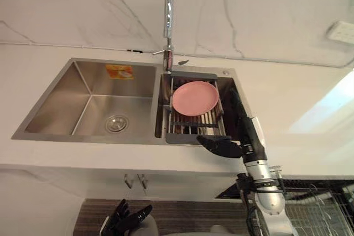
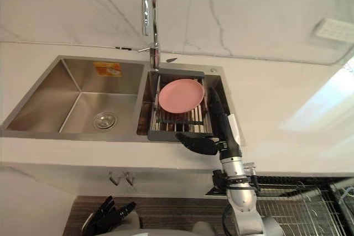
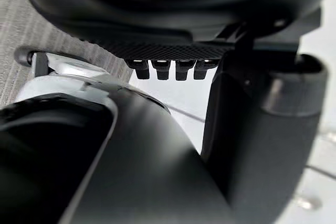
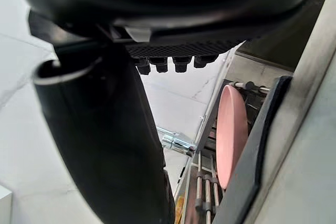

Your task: Walk over to the sink, pick up the cup, carry it to the dishwasher, place the cup inside the dishwasher, then close the dishwasher door

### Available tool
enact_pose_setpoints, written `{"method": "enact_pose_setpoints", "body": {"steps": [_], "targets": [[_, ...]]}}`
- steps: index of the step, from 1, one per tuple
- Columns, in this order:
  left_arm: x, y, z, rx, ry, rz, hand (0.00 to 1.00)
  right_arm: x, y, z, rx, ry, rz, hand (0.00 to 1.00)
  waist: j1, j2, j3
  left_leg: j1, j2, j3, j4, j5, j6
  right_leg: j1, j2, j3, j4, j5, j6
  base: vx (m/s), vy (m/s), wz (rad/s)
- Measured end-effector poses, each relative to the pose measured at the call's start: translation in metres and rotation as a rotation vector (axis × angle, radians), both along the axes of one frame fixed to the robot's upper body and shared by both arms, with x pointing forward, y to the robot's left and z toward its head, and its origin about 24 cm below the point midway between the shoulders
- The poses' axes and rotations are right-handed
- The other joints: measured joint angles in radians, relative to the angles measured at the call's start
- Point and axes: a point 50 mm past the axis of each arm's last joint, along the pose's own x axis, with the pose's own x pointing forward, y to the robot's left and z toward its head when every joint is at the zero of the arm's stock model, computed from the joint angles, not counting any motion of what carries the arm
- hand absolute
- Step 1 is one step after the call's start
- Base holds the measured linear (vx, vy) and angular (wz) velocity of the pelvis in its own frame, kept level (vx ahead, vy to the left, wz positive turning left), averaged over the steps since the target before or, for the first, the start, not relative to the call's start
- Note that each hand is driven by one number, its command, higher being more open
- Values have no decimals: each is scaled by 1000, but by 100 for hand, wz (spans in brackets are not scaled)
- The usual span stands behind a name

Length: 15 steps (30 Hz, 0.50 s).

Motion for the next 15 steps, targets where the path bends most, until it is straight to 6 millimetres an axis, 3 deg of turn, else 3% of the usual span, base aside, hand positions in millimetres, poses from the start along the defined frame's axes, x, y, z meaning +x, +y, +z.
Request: {"method": "enact_pose_setpoints", "body": {"steps": [4, 8, 10, 15], "targets": [[-4, 1, 0, 18, 18, -46, 100, 0, -8, 0, 11, 8, -51, 100, 11, -6, -13, 92, -43, 6, -166, 69, -14, 45, -20, 1, -58, 35, -1, 153, -7, 16], [-11, 0, -2, 19, 42, -55, 100, -1, -10, -2, 29, 16, -96, 100, 8, -5, -38, 172, -40, 46, -314, 133, -34, 40, -8, 30, -75, 51, -4, 62, -53, -23], [-14, -2, -3, 23, 60, -82, 100, -4, -12, -7, 56, 34, -123, 100, -12, -2, -48, 204, -40, 60, -395, 173, -44, 27, 1, 42, -78, 55, -10, 11, -58, -18], [-15, -2, -3, 26, 69, -108, 100, -11, -15, -21, 68, 96, -152, 100, -28, 3, -51, 246, -24, 88, -465, 211, -56, 21, 25, 63, -87, 72, -22, -23, -31, -19]]}}
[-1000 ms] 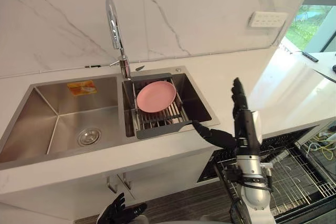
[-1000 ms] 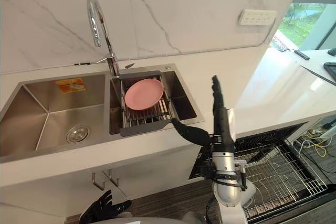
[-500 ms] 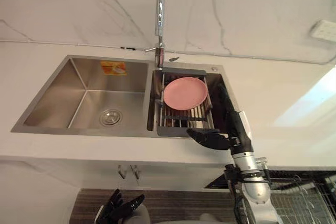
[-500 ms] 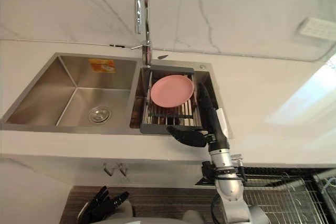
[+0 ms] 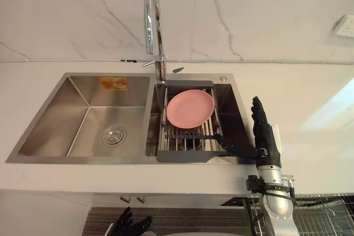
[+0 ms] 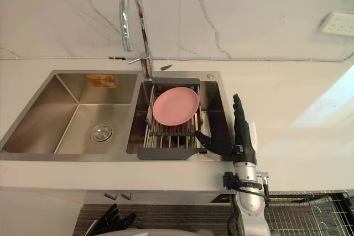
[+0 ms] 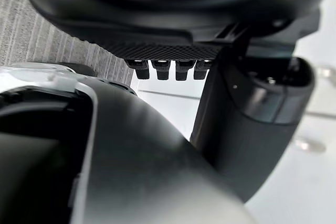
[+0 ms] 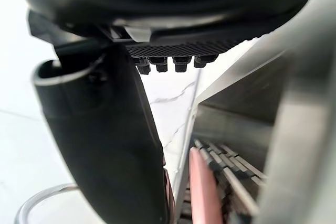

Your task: Walk over to the sink, pick up the cup, carry it to the dishwasher, place the cup inside the dishwasher, then close the dishwasher door

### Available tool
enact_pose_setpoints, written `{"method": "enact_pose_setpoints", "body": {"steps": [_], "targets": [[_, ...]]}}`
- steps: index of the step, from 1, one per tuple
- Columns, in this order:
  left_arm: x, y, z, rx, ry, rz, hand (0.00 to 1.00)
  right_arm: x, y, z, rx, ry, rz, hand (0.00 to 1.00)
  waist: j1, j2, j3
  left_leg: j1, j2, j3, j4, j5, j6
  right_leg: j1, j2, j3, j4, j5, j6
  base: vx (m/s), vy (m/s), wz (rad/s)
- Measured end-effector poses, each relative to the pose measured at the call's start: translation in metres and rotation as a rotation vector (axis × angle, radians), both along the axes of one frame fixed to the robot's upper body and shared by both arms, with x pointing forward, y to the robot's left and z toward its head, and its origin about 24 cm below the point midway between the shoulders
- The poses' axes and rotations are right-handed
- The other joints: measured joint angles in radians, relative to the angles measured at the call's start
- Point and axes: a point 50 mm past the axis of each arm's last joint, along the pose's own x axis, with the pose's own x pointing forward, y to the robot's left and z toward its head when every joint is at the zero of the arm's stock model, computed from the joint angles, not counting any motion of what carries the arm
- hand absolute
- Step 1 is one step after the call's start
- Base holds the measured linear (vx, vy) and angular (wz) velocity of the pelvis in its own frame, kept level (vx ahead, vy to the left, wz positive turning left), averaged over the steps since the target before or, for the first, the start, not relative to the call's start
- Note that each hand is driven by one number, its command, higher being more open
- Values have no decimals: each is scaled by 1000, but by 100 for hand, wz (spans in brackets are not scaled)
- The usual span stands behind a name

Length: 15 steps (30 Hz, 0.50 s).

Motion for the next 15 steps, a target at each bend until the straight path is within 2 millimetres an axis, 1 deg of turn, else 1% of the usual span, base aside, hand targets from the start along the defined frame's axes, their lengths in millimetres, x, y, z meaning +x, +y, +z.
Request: {"method": "enact_pose_setpoints", "body": {"steps": [4, 5, 11, 15], "targets": [[-1, -1, -1, -6, 10, -4, 100, 0, 3, -3, 3, 14, 12, 100, -14, 4, -3, 4, -2, 9, -40, 37, 3, -12, 5, 12, -19, 21, -6, -77, -12, -7], [-4, -5, -5, -17, 51, -30, 100, 1, 9, -7, 3, 32, 47, 100, -14, 28, -24, -8, -31, -3, -130, 130, 17, -26, 4, 17, -90, 63, -8, -39, -1, -1], [-4, -5, -5, -17, 51, -30, 100, 1, 9, -7, 3, 33, 47, 100, -14, 27, -25, -6, -31, -2, -130, 131, 17, -23, 4, 17, -92, 63, -8, 0, 0, 0], [-4, -4, -5, -9, 61, -42, 100, 0, 8, -10, 13, 45, 50, 100, -14, 26, -26, 21, -30, -1, -131, 131, 17, 23, 6, 8, -125, 75, -4, 0, 0, 0]]}}
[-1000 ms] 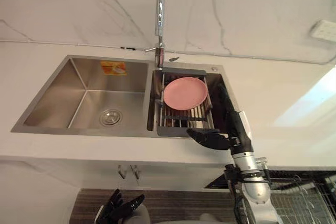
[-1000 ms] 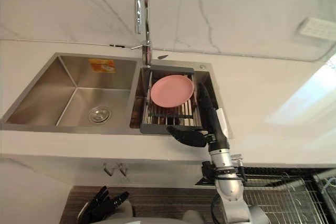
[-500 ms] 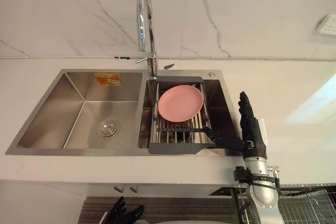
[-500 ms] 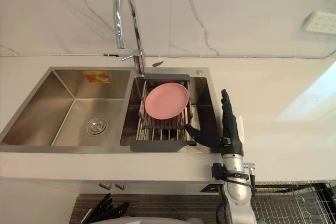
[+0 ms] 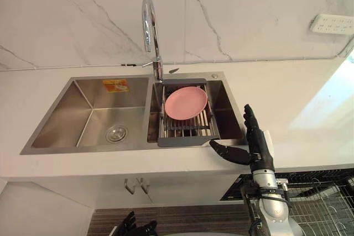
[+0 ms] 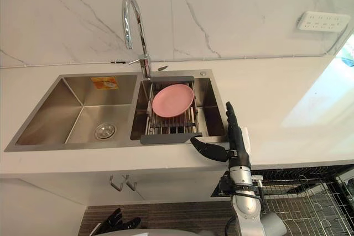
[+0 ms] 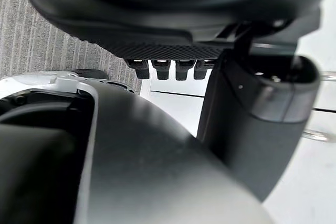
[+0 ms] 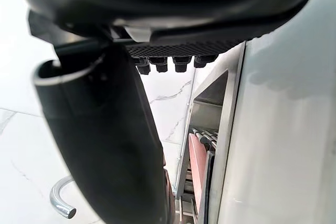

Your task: Walk over to the sink, pick up the cup, carry it to the dishwasher, place the cup inside the dishwasher, then close the dishwasher door

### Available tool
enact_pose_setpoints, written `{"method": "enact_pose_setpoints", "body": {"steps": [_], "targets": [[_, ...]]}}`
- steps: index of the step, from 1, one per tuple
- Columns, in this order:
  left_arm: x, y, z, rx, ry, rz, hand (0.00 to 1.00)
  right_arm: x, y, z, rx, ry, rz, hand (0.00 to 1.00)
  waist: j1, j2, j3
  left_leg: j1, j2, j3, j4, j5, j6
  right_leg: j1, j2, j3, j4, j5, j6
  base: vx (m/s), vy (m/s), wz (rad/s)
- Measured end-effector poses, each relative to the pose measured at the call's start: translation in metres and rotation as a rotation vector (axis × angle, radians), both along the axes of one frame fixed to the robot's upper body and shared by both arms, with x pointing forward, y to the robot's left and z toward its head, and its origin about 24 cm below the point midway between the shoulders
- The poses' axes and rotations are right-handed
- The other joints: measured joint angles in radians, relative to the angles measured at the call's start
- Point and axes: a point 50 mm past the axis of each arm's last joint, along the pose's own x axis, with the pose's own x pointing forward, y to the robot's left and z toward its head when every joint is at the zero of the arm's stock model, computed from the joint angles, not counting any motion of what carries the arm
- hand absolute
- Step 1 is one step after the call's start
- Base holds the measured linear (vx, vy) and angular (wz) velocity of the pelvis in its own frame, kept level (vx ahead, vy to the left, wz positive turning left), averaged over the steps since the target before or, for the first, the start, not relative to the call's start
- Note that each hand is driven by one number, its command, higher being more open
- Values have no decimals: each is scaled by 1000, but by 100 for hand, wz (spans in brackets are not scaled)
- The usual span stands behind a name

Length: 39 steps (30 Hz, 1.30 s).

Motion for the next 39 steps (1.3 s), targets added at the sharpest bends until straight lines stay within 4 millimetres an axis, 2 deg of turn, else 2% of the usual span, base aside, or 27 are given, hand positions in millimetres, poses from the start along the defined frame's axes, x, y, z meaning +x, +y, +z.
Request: {"method": "enact_pose_setpoints", "body": {"steps": [6, 12, 16, 21, 27, 39], "targets": [[-2, 2, -1, 26, 27, -1, 100, 1, -2, 1, 34, -2, 17, 100, 1, 0, -17, 2, 9, -4, 0, -2, -3, 26, 5, -16, -49, 17, 0, -20, -5, 2], [-3, 3, -2, 41, 40, 12, 100, 10, -8, 9, 23, -46, 8, 100, 1, -2, -23, -7, 12, -13, 0, -5, -7, 27, 6, -41, -64, 18, 9, 7, -4, 3], [-2, 3, -2, 48, 45, 7, 100, 18, -8, 17, -77, -66, 23, 100, 3, -3, -24, -8, 11, -26, 0, -5, -7, 40, 7, -59, -71, 28, 5, 48, -10, 9], [1, 4, -2, 48, 46, 11, 100, 31, -14, 27, -269, -70, 46, 100, 23, -3, -24, -10, 6, -32, 0, -5, -7, 47, 7, -79, -79, 28, 6, 16, -4, 4], [0, 4, -3, 43, 55, 20, 100, 48, -19, 35, -372, -68, 57, 100, 26, -5, -25, -10, 3, -36, -1, -5, -7, 51, 5, -84, -82, 29, 6, -2, -1, 2], [0, 4, -3, 56, 69, -13, 100, 78, -30, 45, -739, -10, 87, 100, 32, -11, -37, -18, -4, -57, -1, -4, -5, 53, 0, -99, -82, 30, 9, -10, -2, 3]]}}
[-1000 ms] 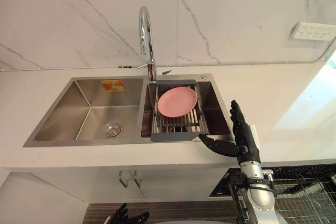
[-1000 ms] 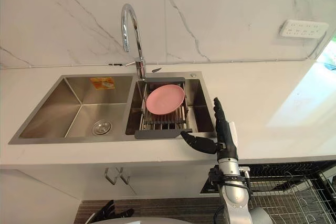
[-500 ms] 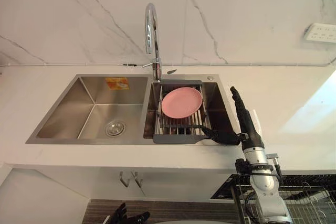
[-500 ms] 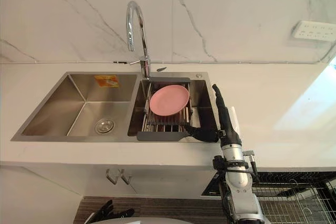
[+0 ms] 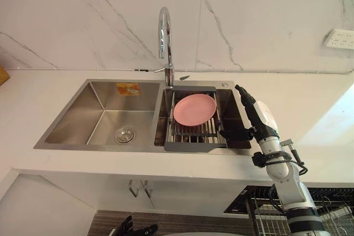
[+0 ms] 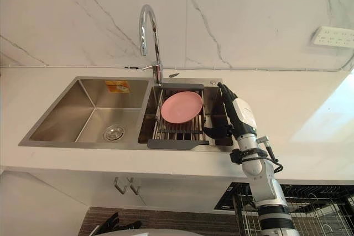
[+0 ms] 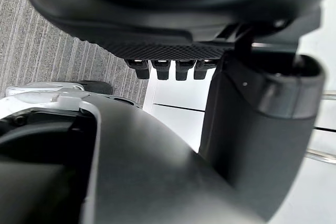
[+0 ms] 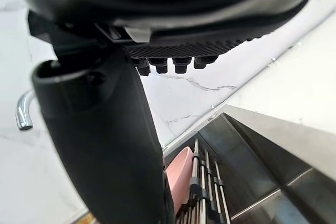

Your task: Walk over to the sink, pick up the cup, carry it to the dishwasher, place the cup inside the dishwasher, then close the dishwasher door

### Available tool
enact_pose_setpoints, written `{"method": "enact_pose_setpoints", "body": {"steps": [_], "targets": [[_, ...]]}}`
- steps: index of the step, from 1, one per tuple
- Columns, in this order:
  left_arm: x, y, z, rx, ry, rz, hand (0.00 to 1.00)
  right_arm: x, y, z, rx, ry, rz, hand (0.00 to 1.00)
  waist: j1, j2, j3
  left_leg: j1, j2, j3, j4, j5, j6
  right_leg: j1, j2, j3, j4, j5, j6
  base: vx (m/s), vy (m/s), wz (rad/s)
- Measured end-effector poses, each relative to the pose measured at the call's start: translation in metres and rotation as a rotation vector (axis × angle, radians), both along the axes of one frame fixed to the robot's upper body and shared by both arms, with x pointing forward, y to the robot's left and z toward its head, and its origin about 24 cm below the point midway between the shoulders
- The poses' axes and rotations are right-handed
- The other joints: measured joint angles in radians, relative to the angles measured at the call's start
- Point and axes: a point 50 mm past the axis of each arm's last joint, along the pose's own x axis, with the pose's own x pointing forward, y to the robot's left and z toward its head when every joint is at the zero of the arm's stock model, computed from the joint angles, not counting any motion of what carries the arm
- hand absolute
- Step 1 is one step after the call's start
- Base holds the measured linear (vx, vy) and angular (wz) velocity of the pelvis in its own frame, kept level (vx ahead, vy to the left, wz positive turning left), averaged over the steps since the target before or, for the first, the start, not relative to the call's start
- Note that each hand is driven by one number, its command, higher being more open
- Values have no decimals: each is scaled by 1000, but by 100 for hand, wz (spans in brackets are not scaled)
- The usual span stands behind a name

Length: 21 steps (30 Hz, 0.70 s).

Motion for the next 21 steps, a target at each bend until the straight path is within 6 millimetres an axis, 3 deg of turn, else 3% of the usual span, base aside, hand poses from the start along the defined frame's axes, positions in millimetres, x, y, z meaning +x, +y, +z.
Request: {"method": "enact_pose_setpoints", "body": {"steps": [21], "targets": [[5, 0, 3, 0, -15, -18, 100, 35, 19, -10, -303, 90, 84, 100, 33, -4, 1, 4, -13, -27, 0, 2, 3, 28, -10, -33, -17, 6, 8, -6, -1, 3]]}}
